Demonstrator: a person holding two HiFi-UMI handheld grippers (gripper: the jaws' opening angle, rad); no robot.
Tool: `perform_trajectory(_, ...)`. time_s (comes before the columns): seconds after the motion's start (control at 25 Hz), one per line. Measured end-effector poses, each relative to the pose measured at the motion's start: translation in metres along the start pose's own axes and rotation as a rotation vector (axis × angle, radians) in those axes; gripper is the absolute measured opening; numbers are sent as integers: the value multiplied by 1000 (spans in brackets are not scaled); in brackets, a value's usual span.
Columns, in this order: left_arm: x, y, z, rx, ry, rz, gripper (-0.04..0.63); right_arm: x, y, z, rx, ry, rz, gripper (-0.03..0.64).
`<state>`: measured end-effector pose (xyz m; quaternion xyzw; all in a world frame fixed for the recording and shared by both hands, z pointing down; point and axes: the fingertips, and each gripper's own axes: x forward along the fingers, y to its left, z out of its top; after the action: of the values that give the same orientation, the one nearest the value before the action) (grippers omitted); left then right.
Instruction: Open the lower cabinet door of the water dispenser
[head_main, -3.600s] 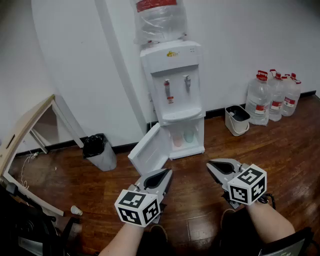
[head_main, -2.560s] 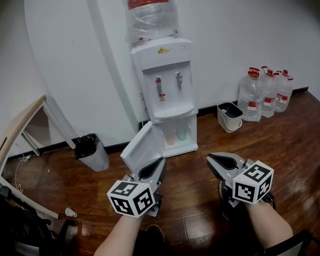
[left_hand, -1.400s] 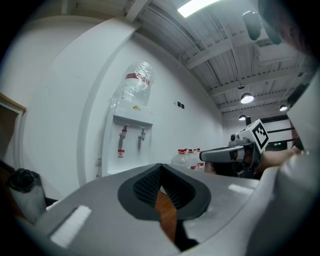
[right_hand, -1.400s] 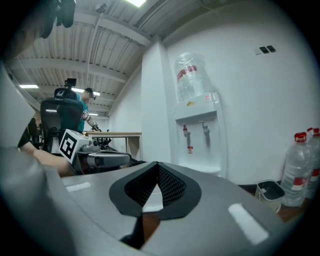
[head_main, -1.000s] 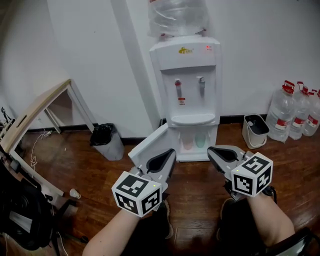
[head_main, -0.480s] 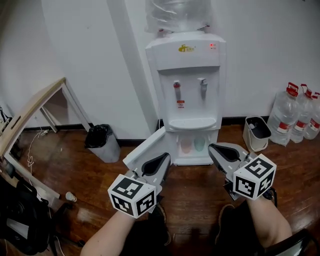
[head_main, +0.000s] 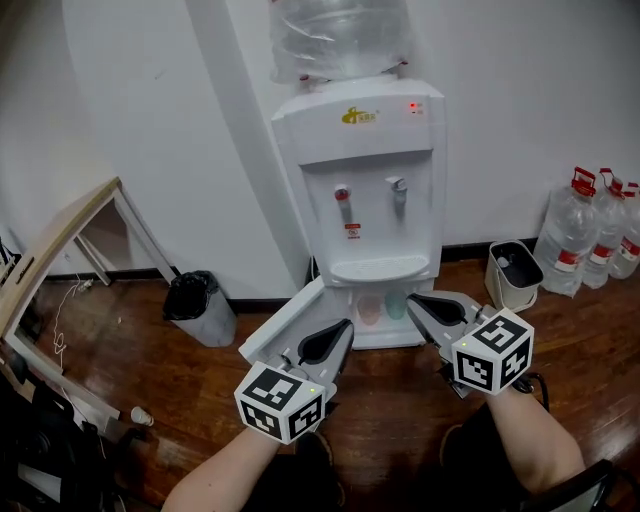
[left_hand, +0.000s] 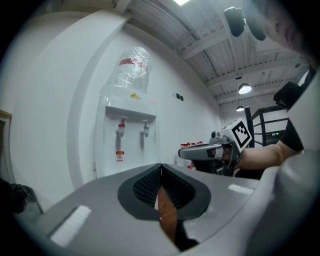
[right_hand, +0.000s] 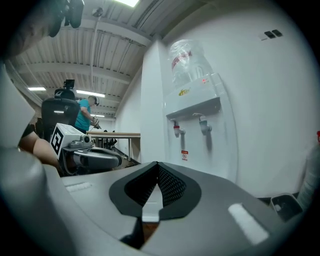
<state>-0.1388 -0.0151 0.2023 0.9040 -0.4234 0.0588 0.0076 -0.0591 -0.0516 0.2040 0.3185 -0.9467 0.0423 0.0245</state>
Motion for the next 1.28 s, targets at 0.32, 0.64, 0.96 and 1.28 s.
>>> perform_trajectory(0.32,13,42,9,-60,-94,46,0,18,-16,7,-7,10,-32,3)
perform_trajectory(0.64,33,46,3,-72,-76,7,0,16,-31,-6,89,52,-110,3)
perform_trajectory(0.96,71,44,9,-47,-97,-42,0,0,-42,-1,95,36,-132,3)
perform_trajectory(1.28,110,60,-7,-31,-9,37,0,1,-92,21,57,-23,-144,3)
